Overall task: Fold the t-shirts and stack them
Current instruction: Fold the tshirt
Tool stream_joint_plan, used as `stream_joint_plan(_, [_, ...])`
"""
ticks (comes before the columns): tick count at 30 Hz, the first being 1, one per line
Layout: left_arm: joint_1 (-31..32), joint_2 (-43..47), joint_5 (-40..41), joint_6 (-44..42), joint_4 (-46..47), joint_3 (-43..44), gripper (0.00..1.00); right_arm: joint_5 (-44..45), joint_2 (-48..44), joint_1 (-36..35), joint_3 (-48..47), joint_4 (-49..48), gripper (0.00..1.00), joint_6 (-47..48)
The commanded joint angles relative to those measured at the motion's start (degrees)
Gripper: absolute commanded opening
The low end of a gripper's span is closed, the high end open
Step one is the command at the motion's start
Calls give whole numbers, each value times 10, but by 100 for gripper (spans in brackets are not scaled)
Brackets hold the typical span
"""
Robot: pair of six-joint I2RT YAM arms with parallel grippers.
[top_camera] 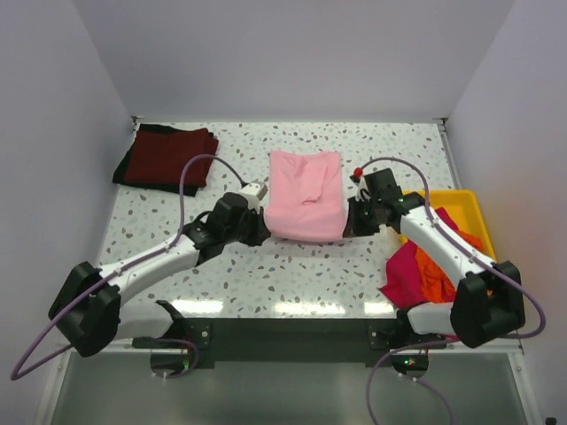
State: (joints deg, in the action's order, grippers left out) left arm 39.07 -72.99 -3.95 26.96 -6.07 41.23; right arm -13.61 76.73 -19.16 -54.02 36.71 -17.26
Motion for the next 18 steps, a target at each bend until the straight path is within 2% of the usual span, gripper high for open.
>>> stream_joint_plan(1, [15,72,-24,-16,-28,-19,0,6,-68,-25,10,71,0,-6])
stream_joint_plan(7, [63,165,-36,-2,-72,-32,0,-3,-167,-42,20,126,0,-32])
stream_joint_plan(11, [102,194,-33,27,-98,-29,0,-16,-231,-43,-1,193,0,-36])
stream_joint_plan(18, [154,237,-5,119,-145,-22,0,-34,-269,-43,-67,286,0,-34])
